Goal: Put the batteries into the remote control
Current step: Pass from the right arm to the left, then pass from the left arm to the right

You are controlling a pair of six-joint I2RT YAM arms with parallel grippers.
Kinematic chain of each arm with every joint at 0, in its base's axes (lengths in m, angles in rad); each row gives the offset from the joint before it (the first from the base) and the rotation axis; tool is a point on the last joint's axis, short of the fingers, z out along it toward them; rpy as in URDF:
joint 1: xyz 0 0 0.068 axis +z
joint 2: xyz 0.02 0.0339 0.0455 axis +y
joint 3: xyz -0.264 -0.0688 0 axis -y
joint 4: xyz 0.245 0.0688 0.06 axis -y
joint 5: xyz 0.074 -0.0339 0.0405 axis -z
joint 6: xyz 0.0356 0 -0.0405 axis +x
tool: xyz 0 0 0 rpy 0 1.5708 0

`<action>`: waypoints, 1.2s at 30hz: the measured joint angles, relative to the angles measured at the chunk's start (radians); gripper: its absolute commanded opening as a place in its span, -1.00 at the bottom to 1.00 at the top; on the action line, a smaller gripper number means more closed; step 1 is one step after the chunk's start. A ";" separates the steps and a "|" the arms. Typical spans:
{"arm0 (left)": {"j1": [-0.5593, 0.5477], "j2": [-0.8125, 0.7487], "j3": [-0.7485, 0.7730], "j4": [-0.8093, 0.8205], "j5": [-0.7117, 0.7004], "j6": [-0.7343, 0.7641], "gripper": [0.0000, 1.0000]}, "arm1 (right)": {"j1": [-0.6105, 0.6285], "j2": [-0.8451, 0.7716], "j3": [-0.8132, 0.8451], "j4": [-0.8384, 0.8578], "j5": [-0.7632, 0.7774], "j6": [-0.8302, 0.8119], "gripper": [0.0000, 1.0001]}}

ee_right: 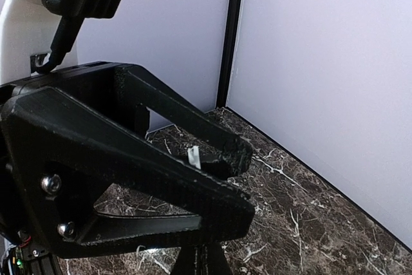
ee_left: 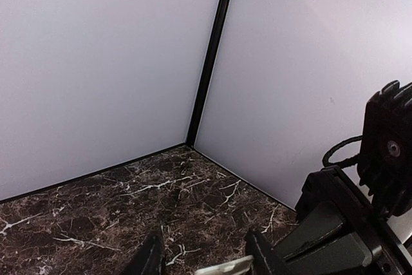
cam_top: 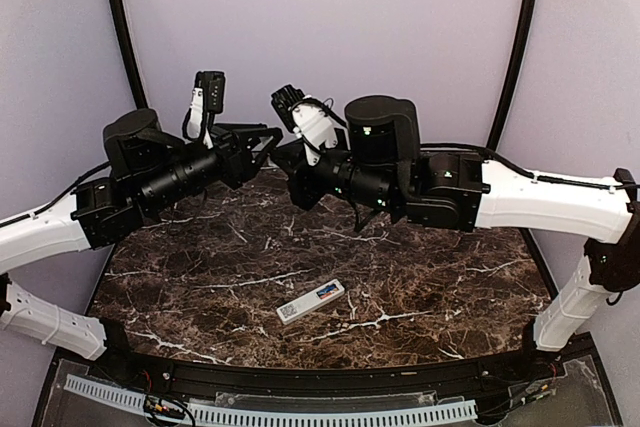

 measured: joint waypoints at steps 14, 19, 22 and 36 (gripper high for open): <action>-0.003 0.001 0.003 -0.001 0.053 -0.001 -1.00 | 0.002 -0.002 0.000 -0.004 0.016 -0.039 -0.71; -0.003 -0.017 0.000 0.004 0.077 0.012 -1.00 | 0.002 -0.022 -0.003 -0.015 -0.038 -0.071 0.37; -0.003 -0.038 -0.005 0.007 0.099 0.040 -1.00 | -0.001 -0.058 -0.019 -0.033 -0.113 -0.084 0.62; -0.009 -0.138 -0.026 -0.077 0.471 0.284 -1.00 | -0.118 -0.220 -0.071 -0.196 -0.704 -0.142 0.80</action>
